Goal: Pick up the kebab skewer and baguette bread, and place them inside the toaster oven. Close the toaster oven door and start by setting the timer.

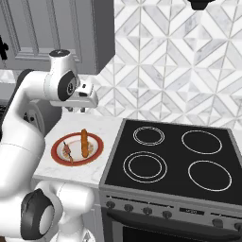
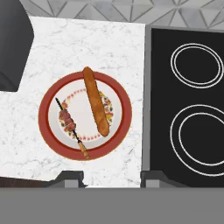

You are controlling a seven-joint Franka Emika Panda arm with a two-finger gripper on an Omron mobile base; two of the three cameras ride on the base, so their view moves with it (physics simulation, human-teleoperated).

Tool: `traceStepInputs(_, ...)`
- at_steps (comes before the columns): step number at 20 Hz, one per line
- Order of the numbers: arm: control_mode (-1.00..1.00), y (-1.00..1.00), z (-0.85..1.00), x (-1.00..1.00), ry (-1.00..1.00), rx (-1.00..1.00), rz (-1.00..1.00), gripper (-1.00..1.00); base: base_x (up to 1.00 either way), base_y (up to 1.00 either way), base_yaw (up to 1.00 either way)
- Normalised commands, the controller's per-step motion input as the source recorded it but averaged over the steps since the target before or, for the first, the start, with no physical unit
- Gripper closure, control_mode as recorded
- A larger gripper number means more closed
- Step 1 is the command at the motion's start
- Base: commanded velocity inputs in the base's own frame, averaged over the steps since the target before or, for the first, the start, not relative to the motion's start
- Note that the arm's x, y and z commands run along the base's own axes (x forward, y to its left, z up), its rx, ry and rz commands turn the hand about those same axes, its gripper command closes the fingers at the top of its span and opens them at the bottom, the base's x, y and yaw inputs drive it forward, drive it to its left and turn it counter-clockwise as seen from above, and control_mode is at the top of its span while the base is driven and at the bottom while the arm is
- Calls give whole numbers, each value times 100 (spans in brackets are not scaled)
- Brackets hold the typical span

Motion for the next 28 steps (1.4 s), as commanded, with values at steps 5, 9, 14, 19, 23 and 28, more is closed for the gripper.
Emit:
traceStepInputs(5,100,0,0,0,0,0,0,-100,0,0,0)
traceStepInputs(9,100,0,0,0,0,0,0,-100,0,0,0)
traceStepInputs(14,100,0,0,0,0,0,0,-100,-1,27,0)
traceStepInputs(19,100,0,0,0,0,0,0,-100,0,64,0)
traceStepInputs(23,100,0,0,0,0,0,0,-100,0,42,0)
traceStepInputs(28,100,0,0,0,0,0,0,-100,0,45,0)
